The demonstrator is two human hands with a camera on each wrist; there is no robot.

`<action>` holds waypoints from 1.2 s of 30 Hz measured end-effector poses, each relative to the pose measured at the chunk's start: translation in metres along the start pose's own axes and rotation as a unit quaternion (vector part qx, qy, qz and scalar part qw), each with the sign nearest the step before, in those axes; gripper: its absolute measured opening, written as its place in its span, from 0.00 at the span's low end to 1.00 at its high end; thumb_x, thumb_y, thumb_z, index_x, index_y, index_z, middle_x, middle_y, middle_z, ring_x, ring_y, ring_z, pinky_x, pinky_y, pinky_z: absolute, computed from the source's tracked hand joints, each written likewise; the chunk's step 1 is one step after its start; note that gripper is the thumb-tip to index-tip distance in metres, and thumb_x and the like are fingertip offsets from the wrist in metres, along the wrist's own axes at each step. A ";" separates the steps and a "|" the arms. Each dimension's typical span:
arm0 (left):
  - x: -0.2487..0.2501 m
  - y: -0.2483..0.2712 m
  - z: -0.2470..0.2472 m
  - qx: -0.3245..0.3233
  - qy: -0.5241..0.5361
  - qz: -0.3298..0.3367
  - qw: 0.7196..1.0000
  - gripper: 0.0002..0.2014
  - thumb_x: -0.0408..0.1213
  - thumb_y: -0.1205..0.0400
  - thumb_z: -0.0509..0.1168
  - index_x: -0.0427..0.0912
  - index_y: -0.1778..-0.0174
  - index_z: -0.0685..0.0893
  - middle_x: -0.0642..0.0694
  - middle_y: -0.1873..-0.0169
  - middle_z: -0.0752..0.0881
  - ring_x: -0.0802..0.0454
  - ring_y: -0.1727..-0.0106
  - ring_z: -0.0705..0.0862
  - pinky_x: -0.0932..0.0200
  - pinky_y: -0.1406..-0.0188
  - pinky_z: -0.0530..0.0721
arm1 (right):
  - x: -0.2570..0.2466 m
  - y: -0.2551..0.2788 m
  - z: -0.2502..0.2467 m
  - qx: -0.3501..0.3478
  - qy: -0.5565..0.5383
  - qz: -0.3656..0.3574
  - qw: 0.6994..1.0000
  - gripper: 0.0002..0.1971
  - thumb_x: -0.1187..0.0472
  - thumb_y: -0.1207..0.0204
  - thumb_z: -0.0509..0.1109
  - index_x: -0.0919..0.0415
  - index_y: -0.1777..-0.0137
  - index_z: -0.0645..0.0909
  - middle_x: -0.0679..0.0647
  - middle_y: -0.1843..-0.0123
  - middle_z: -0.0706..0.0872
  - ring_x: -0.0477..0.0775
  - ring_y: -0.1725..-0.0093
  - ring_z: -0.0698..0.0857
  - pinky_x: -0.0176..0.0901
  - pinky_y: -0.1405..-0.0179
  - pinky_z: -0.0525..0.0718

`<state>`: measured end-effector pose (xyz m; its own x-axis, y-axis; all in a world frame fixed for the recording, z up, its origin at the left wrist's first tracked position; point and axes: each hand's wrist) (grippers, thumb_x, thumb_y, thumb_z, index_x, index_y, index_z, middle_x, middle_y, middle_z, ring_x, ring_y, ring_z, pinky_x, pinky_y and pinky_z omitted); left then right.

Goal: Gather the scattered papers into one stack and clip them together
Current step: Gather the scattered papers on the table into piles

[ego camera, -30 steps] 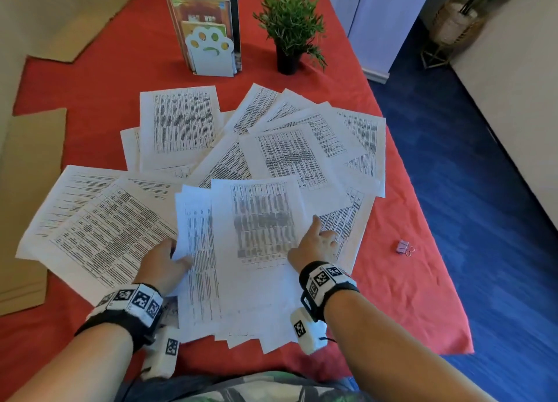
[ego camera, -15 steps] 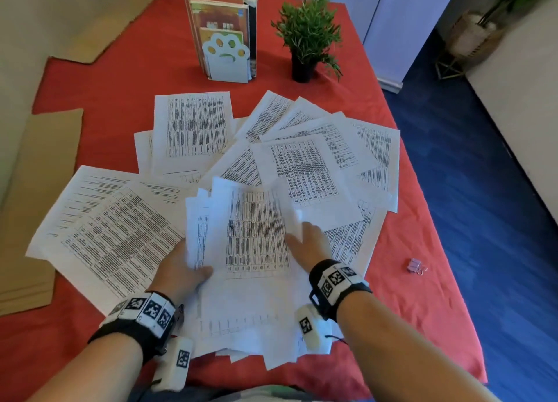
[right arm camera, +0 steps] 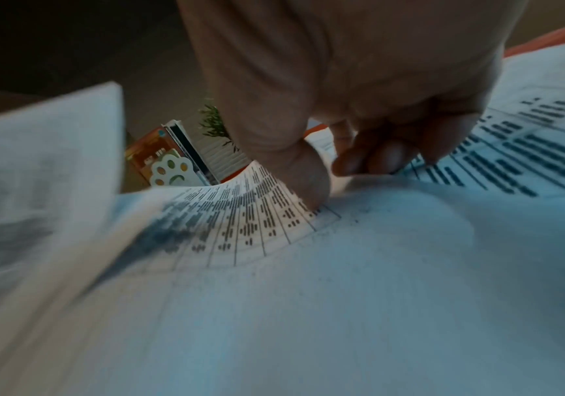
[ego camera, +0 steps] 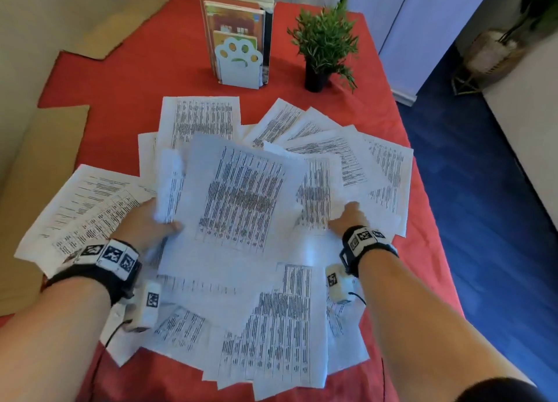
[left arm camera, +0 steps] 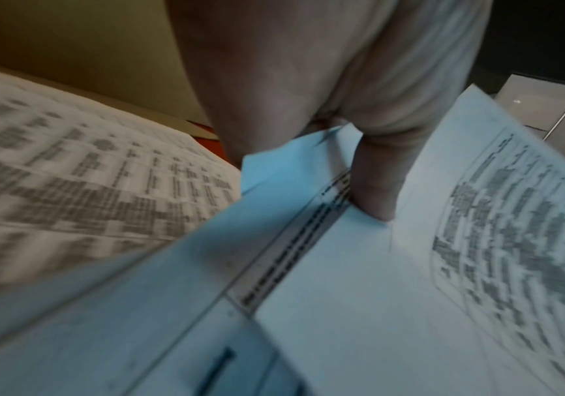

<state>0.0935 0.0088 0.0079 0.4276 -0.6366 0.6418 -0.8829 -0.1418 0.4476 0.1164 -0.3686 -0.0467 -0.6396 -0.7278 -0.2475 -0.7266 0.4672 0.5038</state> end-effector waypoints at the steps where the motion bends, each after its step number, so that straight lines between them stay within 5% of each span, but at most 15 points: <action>1: 0.006 -0.007 0.004 0.005 0.006 -0.001 1.000 0.22 0.36 0.24 0.73 0.38 0.33 0.81 0.40 0.36 0.84 0.45 0.43 0.81 0.51 0.40 0.75 | -0.001 0.000 -0.001 0.000 0.004 -0.003 1.000 0.23 0.63 0.25 0.67 0.66 0.30 0.71 0.65 0.35 0.81 0.67 0.38 0.83 0.54 0.38 0.84; 4: 0.023 -0.020 0.017 0.009 0.006 0.006 1.000 0.19 0.39 0.23 0.71 0.39 0.37 0.83 0.40 0.39 0.85 0.44 0.46 0.82 0.54 0.44 0.77 | -0.004 -0.004 -0.005 0.026 -0.012 -0.010 1.000 0.16 0.64 0.25 0.65 0.64 0.37 0.81 0.64 0.34 0.77 0.68 0.39 0.82 0.52 0.37 0.83; 7: 0.026 -0.034 0.032 -0.001 -0.069 0.038 0.997 0.30 0.51 0.30 0.68 0.41 0.34 0.79 0.44 0.34 0.82 0.43 0.41 0.82 0.52 0.42 0.79 | -0.010 -0.012 -0.012 0.069 -0.141 -0.028 0.987 0.13 0.71 0.23 0.62 0.66 0.40 0.80 0.62 0.42 0.83 0.65 0.39 0.83 0.46 0.47 0.79; 10: 0.032 -0.031 0.043 0.013 -0.106 0.063 0.992 0.12 0.38 0.26 0.69 0.39 0.50 0.78 0.42 0.46 0.81 0.42 0.46 0.81 0.50 0.45 0.79 | -0.015 -0.022 -0.025 0.112 -0.205 -0.001 0.972 0.10 0.74 0.24 0.59 0.64 0.46 0.76 0.61 0.52 0.79 0.62 0.49 0.82 0.47 0.50 0.80; 14: 0.029 -0.029 0.048 0.014 -0.100 0.058 0.993 0.04 0.33 0.25 0.67 0.36 0.60 0.84 0.37 0.64 0.88 0.39 0.65 0.85 0.60 0.69 0.77 | -0.012 -0.037 -0.033 0.089 -0.176 0.059 0.979 0.16 0.68 0.18 0.59 0.69 0.32 0.77 0.65 0.33 0.81 0.66 0.32 0.80 0.50 0.35 0.78; 18: 0.023 -0.027 0.044 0.001 -0.071 0.036 0.997 0.02 0.38 0.21 0.65 0.47 0.54 0.80 0.50 0.64 0.84 0.52 0.66 0.81 0.62 0.70 0.72 | -0.016 -0.045 -0.033 0.099 -0.168 0.085 0.977 0.16 0.64 0.17 0.57 0.65 0.33 0.77 0.63 0.28 0.75 0.62 0.32 0.78 0.41 0.42 0.72; 21: 0.019 -0.024 0.042 -0.002 -0.036 0.024 0.999 0.09 0.38 0.20 0.65 0.46 0.44 0.78 0.48 0.57 0.84 0.50 0.62 0.81 0.61 0.69 0.73 | -0.022 -0.048 -0.027 0.133 -0.182 0.072 0.972 0.23 0.63 0.20 0.60 0.62 0.24 0.72 0.64 0.23 0.66 0.66 0.34 0.78 0.45 0.42 0.74; 24: 0.013 -0.023 0.041 0.000 -0.021 0.020 1.000 0.21 0.38 0.19 0.66 0.42 0.31 0.71 0.45 0.46 0.82 0.46 0.53 0.80 0.57 0.61 0.75 | -0.031 -0.045 -0.022 0.146 -0.234 0.061 0.959 0.23 0.64 0.22 0.61 0.57 0.26 0.75 0.61 0.19 0.59 0.64 0.40 0.81 0.45 0.46 0.77; 27: 0.006 -0.021 0.045 -0.018 -0.011 0.019 1.000 0.19 0.37 0.18 0.64 0.45 0.30 0.76 0.45 0.44 0.85 0.48 0.58 0.82 0.59 0.61 0.77 | -0.038 -0.045 -0.016 0.111 -0.188 -0.003 0.976 0.12 0.67 0.28 0.61 0.57 0.50 0.84 0.66 0.37 0.74 0.63 0.50 0.80 0.41 0.56 0.80; 29: 0.002 -0.019 0.045 -0.001 0.021 0.017 1.000 0.17 0.37 0.17 0.64 0.46 0.32 0.78 0.46 0.43 0.85 0.46 0.54 0.83 0.58 0.55 0.79 | -0.041 -0.046 -0.012 0.094 -0.166 -0.035 0.981 0.07 0.69 0.31 0.60 0.59 0.66 0.75 0.62 0.51 0.76 0.59 0.57 0.76 0.39 0.66 0.75; 32: 0.002 -0.019 0.041 0.057 0.087 0.016 0.994 0.16 0.42 0.20 0.66 0.46 0.36 0.79 0.45 0.42 0.85 0.41 0.44 0.84 0.51 0.48 0.83 | -0.033 -0.050 -0.013 0.110 -0.199 -0.017 0.974 0.05 0.68 0.23 0.59 0.58 0.53 0.74 0.59 0.51 0.74 0.56 0.52 0.74 0.43 0.54 0.73; 34: 0.005 -0.017 0.038 0.101 0.097 0.022 0.990 0.08 0.37 0.19 0.66 0.48 0.45 0.80 0.44 0.51 0.85 0.41 0.51 0.83 0.60 0.61 0.79 | -0.023 -0.048 -0.018 0.139 -0.216 0.003 0.966 0.05 0.68 0.20 0.58 0.60 0.56 0.73 0.59 0.53 0.73 0.56 0.52 0.73 0.44 0.54 0.71; 36: 0.011 -0.017 0.035 0.134 0.119 0.025 0.983 0.08 0.34 0.18 0.64 0.48 0.44 0.81 0.45 0.54 0.83 0.44 0.56 0.82 0.63 0.67 0.73 | -0.014 -0.040 -0.026 0.185 -0.239 0.021 0.953 0.05 0.69 0.19 0.57 0.68 0.50 0.74 0.65 0.51 0.77 0.63 0.51 0.77 0.48 0.54 0.73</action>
<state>0.1062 -0.0218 -0.0145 0.3875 -0.4563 0.8010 -0.9096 -0.3303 0.2519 0.1611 -0.3907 -0.0418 -0.6476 -0.4334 -0.6267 -0.6796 0.7004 0.2180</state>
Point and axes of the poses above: each hand's wrist, its own y-axis away from the middle knuckle, its own z-axis out of the palm, x = y × z
